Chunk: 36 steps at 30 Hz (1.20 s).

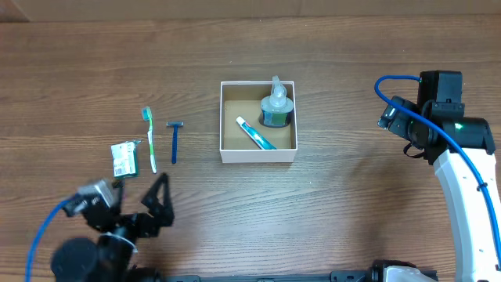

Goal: Pack container
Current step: 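Grasp the white-green soap bar package with the left gripper and lift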

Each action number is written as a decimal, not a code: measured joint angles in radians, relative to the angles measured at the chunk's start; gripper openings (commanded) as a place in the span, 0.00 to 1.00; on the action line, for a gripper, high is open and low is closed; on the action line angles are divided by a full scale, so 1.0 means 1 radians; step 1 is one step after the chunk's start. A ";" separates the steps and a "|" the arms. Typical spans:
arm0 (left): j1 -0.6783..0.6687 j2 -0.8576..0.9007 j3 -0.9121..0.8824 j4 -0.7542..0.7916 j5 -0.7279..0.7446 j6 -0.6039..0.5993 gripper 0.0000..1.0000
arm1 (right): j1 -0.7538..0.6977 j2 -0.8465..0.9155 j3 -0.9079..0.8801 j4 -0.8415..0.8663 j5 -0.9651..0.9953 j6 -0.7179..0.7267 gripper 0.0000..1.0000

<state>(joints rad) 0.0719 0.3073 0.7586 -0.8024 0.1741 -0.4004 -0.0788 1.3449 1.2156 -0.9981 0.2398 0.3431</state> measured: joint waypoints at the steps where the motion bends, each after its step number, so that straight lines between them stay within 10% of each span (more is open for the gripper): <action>1: 0.000 0.079 0.058 -0.063 -0.048 0.035 1.00 | 0.000 0.000 0.000 0.002 0.000 0.000 1.00; 15: 0.007 1.039 0.195 -0.120 -0.270 0.171 1.00 | 0.000 0.000 0.000 0.002 0.000 0.000 1.00; 36: 0.161 1.271 0.195 0.177 -0.283 0.180 1.00 | 0.000 0.000 0.000 0.002 0.000 0.000 1.00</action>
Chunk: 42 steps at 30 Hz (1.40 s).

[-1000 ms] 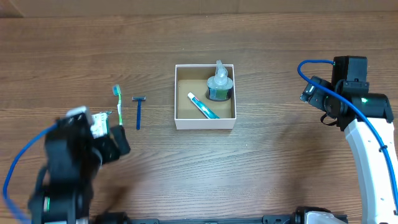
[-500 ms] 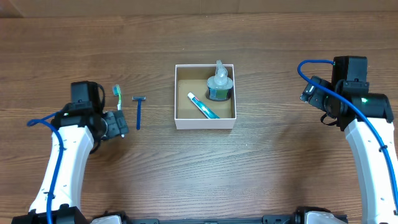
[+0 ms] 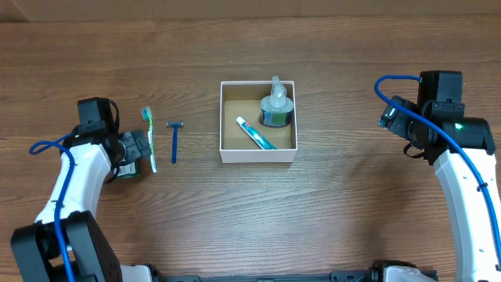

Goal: Pack container
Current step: 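Grasp the white-green soap bar package with the left gripper and lift, then carry the soap package right and drop it into the box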

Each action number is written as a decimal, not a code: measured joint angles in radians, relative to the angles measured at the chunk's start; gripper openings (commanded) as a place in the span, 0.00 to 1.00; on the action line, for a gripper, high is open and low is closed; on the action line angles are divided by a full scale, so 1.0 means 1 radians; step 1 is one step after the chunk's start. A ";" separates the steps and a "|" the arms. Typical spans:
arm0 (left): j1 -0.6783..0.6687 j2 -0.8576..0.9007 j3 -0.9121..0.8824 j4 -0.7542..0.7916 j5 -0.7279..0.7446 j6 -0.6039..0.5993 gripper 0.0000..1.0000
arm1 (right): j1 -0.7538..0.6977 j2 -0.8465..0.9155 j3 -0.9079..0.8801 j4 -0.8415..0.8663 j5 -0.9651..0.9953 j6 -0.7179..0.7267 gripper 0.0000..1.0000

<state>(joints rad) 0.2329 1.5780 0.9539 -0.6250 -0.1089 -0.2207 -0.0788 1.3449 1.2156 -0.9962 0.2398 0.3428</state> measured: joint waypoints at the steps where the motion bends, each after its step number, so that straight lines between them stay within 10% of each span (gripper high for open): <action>1: 0.011 0.018 0.000 0.018 0.008 0.000 1.00 | 0.000 0.000 0.000 0.000 0.000 0.000 1.00; 7: 0.012 0.126 0.000 0.072 0.018 0.000 0.95 | 0.000 0.000 0.000 0.000 0.000 0.000 1.00; 10: 0.012 0.167 0.000 0.081 0.022 0.008 0.59 | 0.000 0.000 0.000 0.000 0.000 0.001 1.00; 17: 0.012 0.173 0.001 0.090 0.022 0.016 0.35 | 0.000 0.000 0.000 0.000 0.000 0.000 1.00; 34: 0.005 0.079 0.312 -0.245 0.246 -0.029 0.30 | 0.000 0.000 0.000 0.000 0.000 0.000 1.00; 42: -0.229 -0.051 0.317 -0.236 0.315 -0.171 0.23 | 0.000 0.000 0.000 0.000 0.000 0.000 1.00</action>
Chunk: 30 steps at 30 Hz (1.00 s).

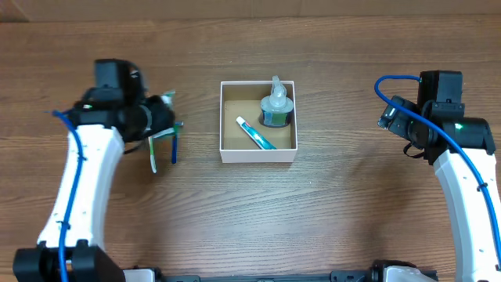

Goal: Pack container
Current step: 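Carry the soap package right and drop it into the box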

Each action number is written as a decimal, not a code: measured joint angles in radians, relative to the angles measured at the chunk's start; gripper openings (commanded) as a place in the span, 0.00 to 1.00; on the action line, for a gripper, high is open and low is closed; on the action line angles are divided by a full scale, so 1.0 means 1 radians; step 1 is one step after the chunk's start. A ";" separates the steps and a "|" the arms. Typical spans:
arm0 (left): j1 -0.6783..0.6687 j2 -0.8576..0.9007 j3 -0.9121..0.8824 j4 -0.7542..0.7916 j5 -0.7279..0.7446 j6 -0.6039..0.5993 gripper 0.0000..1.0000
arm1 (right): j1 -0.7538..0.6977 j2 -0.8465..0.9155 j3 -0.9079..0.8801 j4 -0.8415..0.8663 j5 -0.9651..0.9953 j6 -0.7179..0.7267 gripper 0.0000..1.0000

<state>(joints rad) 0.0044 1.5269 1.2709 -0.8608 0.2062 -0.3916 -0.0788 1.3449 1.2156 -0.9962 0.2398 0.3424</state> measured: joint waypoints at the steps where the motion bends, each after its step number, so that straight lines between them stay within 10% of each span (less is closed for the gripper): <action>1: -0.039 -0.007 0.000 0.015 0.001 -0.023 0.23 | 0.000 0.000 0.000 0.000 0.000 0.000 1.00; 17: -0.541 0.080 0.004 0.290 -0.199 -0.313 0.28 | 0.000 0.000 0.000 0.000 0.000 0.000 1.00; 21: -0.541 0.158 0.004 0.290 -0.223 -0.313 0.85 | 0.000 0.000 0.000 0.000 0.000 0.000 1.00; 30: -0.449 0.117 0.117 0.109 -0.226 -0.256 0.90 | 0.000 0.000 0.000 0.000 0.000 0.000 1.00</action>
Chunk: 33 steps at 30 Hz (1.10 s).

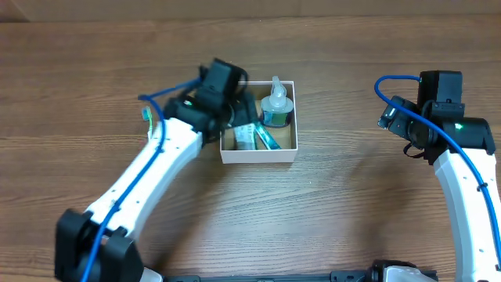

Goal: Pack container
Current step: 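Carry the soap package right and drop it into the box, then move left gripper back down toward the blue razor and toothbrush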

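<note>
The white cardboard box (258, 155) stands mid-table. It holds a bottle with a pump top (276, 104) and a teal toothpaste tube (266, 141). My left gripper (241, 124) reaches in over the box's left wall. A green and white packet (246, 136) shows at its fingertips, low inside the box, and the gripper looks shut on it. Only the green head of the toothbrush (145, 116) peeks out beside the left arm. The blue razor is hidden under that arm. My right gripper (391, 117) hangs far right, away from the box, and its jaws are not readable.
The left arm (156, 168) stretches diagonally from the front left to the box, covering the table left of it. The right arm (462, 180) with its blue cable stands along the right edge. Brown wooden tabletop (329, 219) lies all around.
My left gripper has moved right from above the toothbrush and razor to over the box's left side. The green packet now shows inside the box. The right arm has not moved.
At first the left gripper was open near the front left, with the packet, toothbrush and razor lying left of the box. Then it was down at the packet. Then the packet was gone from its spot, the gripper beside the toothbrush. Now the packet is in the box.
</note>
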Each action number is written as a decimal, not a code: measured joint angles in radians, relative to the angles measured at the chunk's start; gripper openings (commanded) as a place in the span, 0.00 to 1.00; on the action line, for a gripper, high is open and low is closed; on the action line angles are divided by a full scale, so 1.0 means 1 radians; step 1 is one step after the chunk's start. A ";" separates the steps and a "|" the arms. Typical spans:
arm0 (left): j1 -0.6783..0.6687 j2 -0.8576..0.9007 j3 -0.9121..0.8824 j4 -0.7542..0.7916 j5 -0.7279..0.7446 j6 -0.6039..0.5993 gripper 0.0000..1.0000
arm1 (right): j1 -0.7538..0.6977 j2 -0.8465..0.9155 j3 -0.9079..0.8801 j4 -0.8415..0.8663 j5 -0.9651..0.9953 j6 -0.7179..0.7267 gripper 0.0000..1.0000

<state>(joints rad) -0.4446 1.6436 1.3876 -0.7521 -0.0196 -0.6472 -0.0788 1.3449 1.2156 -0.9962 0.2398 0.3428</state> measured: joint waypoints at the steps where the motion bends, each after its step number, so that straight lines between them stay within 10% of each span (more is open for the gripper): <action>1: 0.024 -0.022 0.030 -0.044 0.000 0.016 0.93 | 0.000 0.000 0.000 0.000 0.000 0.000 1.00; 11: 0.314 -0.161 0.079 -0.391 -0.106 0.140 1.00 | 0.000 0.000 0.000 0.000 0.000 0.000 1.00; 33: 0.320 -0.135 -0.698 0.516 -0.130 0.278 1.00 | 0.000 0.000 0.000 0.000 0.000 0.000 1.00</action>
<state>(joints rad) -0.1246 1.5085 0.6895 -0.2363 -0.1493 -0.3695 -0.0788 1.3449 1.2156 -0.9958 0.2398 0.3428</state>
